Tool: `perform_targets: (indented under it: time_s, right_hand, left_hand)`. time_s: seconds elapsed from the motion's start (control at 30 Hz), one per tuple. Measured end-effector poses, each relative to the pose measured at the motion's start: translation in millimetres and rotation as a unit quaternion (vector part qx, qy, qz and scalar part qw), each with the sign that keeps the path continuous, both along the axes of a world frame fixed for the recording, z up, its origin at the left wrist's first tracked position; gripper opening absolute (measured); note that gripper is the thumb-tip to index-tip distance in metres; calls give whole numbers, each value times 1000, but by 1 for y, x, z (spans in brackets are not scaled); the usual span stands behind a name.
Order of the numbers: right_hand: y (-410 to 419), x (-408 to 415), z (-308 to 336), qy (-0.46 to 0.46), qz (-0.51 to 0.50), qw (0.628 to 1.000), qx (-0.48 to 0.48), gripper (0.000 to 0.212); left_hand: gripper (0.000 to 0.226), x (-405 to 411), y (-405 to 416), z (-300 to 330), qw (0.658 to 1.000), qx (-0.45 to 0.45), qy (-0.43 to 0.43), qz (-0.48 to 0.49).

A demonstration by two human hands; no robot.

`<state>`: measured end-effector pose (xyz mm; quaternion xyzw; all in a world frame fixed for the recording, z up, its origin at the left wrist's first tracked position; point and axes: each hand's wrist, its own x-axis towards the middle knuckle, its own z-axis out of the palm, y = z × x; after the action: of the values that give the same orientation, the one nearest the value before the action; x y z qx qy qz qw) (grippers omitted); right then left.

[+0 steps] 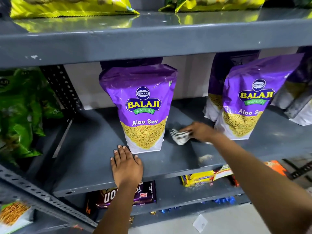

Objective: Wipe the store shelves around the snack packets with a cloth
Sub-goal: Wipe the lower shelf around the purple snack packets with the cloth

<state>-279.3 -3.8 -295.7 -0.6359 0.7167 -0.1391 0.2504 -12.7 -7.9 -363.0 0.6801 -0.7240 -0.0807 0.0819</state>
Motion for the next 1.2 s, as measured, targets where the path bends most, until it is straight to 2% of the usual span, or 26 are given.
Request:
perform_targets:
  time_s: [0.07,0.13,0.23,0.3,0.33,0.43,0.53,0.67,0.73,0.83,0.9,1.0,1.1,1.2]
  right_hand:
    - [2,16,-21,61,9,998,-10,55]
    - [17,19,-27,55,26,998,-14,60]
    - [45,1,-20,53,95,993,40,54]
    - [51,-11,-6,60,68,992,91,41]
    - [48,-13,-1,47,37,995,82,39]
    - [26,8,0,11,-14,1000,-22,53]
    - [25,39,-19,47,27,998,-30,64]
    - [59,25,-11,61,73,995,21,62]
    - [71,13,2,68,54,995,38,60]
    - [78,32,22,68,-32,996,-42,59]
    - [81,74,28,118,-61,986,-100,56]
    - [81,150,15,157,-4,982,-103,55]
    - [74,197,-27,141,49,979,-139,54]
    - [71,191,-46,150,38,974,-168,49]
  left_hand:
    - [58,0,0,0,1000,2,2,0]
    - [58,0,-1,1,1000,-1,4,-1]
    - [59,0,1,3,1000,0,10,-4]
    - [59,0,1,2,1000,0,8,-5]
    - [59,0,0,2,1000,0,9,-4]
    - [59,0,0,1,1000,0,7,0]
    - [59,0,0,3,1000,-2,5,0]
    - [59,0,2,4,1000,2,7,-4]
    - [59,0,2,3,1000,-4,7,-2]
    - [58,0,0,2,1000,-4,25,-2]
    - [57,2,-1,5,998,6,67,-9]
    - [56,17,-4,4,993,7,112,-22]
    - [54,41,-1,-7,999,-35,40,-11]
    - [66,47,2,-10,999,-43,15,-7]
